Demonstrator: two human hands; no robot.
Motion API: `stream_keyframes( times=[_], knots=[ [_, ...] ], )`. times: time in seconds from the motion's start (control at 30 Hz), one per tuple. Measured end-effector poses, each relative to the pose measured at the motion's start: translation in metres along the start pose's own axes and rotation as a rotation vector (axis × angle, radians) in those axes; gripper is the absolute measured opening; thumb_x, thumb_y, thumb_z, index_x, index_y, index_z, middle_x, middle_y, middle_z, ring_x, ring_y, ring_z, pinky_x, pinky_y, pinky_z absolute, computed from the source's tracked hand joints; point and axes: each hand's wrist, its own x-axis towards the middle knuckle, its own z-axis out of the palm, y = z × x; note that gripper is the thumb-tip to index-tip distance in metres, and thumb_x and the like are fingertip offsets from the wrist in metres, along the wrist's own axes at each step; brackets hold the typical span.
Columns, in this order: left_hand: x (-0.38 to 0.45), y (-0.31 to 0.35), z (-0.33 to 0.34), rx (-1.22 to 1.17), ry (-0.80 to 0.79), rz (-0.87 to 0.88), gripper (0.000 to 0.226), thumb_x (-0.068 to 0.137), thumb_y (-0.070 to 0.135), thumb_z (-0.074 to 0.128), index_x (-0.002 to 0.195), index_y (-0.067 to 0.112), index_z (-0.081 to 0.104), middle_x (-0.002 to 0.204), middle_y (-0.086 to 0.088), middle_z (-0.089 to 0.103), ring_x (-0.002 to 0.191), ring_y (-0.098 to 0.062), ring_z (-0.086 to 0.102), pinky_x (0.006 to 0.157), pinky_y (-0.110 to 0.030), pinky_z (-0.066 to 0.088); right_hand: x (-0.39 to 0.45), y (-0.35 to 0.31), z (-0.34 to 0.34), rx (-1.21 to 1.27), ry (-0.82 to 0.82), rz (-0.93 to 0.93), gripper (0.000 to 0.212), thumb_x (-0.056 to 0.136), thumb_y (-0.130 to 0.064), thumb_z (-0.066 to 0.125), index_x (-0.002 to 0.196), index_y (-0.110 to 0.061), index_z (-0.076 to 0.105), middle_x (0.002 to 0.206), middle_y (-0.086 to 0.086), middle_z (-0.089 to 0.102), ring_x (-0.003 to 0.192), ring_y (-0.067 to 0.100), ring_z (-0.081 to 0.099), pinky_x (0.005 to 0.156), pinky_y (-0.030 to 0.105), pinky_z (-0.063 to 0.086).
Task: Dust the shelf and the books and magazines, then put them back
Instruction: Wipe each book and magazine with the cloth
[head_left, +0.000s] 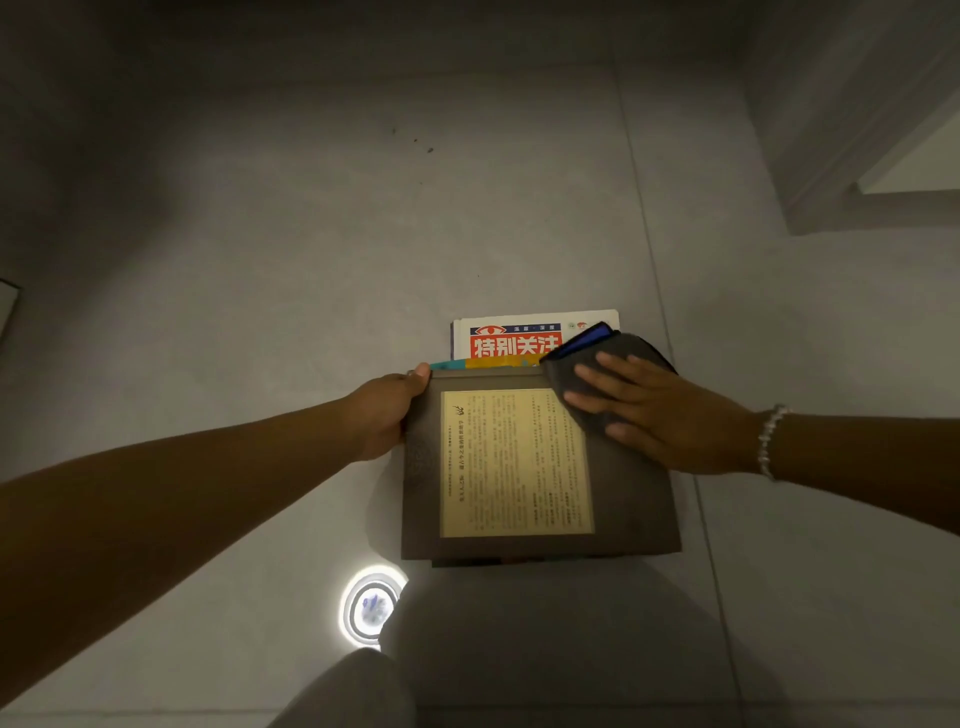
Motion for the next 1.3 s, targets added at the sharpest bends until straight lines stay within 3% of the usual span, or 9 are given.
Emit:
stream_keyframes(
  times=[0.13,0.27,0.43,0.6,0.8,0.97,1.17,1.3],
  knots=[
    [0.0,0.001,0.001,-0.027,0.006,-0.012,0.039,0.101,0.038,0.037,0.125,0.01,0.05,0.109,-0.011,0.064,0.097,-0.023,0.062,0.078,-0.034,0.05,0.021,-0.021,0.005,0.116,0.095,0.139,0.08,0.071,-0.07,-0.03,0.14,-0.036,-0.011,0.149,-0.009,-0.017,0.138,0.013,-0.023,0.109,0.028,-0.021],
    [-0.004,0.002,0.0,-0.082,-0.013,-0.043,0.038,0.101,0.037,0.038,0.126,0.01,0.049,0.105,-0.011,0.063,0.091,-0.022,0.062,0.069,-0.032,0.05,0.039,-0.052,0.002,0.095,0.105,0.107,0.062,0.082,-0.059,-0.017,0.14,-0.037,-0.012,0.148,-0.01,-0.018,0.137,0.014,-0.026,0.108,0.031,-0.022],
    [-0.006,0.006,-0.002,-0.141,-0.073,-0.056,0.041,0.102,0.037,0.035,0.128,0.008,0.048,0.103,-0.013,0.062,0.091,-0.024,0.061,0.074,-0.035,0.049,0.058,-0.097,-0.008,0.126,0.085,-0.041,0.05,0.101,-0.046,0.014,0.147,-0.038,-0.003,0.153,-0.011,-0.015,0.14,0.015,-0.025,0.109,0.033,-0.022],
    [-0.009,0.004,-0.001,-0.106,-0.006,-0.09,0.047,0.1,0.042,0.037,0.124,0.006,0.055,0.102,-0.014,0.065,0.089,-0.024,0.062,0.068,-0.032,0.049,0.066,-0.134,-0.005,0.056,0.046,-0.245,0.049,0.102,-0.042,0.025,0.149,-0.034,0.015,0.159,-0.007,0.002,0.145,0.018,-0.014,0.109,0.032,-0.022],
    [-0.012,0.004,-0.001,-0.123,-0.04,-0.058,0.039,0.102,0.037,0.035,0.122,0.008,0.051,0.099,-0.009,0.063,0.086,-0.019,0.061,0.07,-0.03,0.05,0.057,-0.113,-0.007,0.067,-0.071,-0.355,0.047,0.102,-0.043,0.022,0.148,-0.037,0.018,0.158,-0.011,0.004,0.138,0.006,-0.021,0.106,0.025,-0.025],
    [-0.011,0.004,0.0,-0.076,-0.009,-0.034,0.04,0.102,0.038,0.035,0.125,0.009,0.048,0.107,-0.01,0.061,0.093,-0.02,0.06,0.076,-0.034,0.049,0.037,-0.087,-0.001,0.049,-0.153,-0.409,0.062,0.09,-0.052,0.001,0.148,-0.037,0.016,0.157,-0.015,0.0,0.138,0.005,-0.024,0.105,0.024,-0.027],
    [-0.014,0.004,0.004,-0.067,0.021,-0.028,0.036,0.102,0.038,0.034,0.12,0.011,0.049,0.102,-0.009,0.062,0.091,-0.021,0.06,0.085,-0.037,0.047,0.007,-0.059,-0.002,0.045,-0.21,-0.369,0.059,0.087,-0.056,-0.004,0.144,-0.042,0.004,0.149,-0.022,-0.011,0.135,0.001,-0.031,0.103,0.021,-0.03],
    [-0.014,0.003,0.006,-0.081,0.038,-0.021,0.035,0.102,0.037,0.036,0.121,0.011,0.049,0.101,-0.009,0.062,0.09,-0.021,0.061,0.083,-0.035,0.047,-0.009,-0.041,-0.006,0.099,-0.198,-0.236,0.048,0.092,-0.055,-0.001,0.139,-0.049,0.002,0.149,-0.024,-0.012,0.132,-0.007,-0.033,0.102,0.015,-0.029]
  ],
)
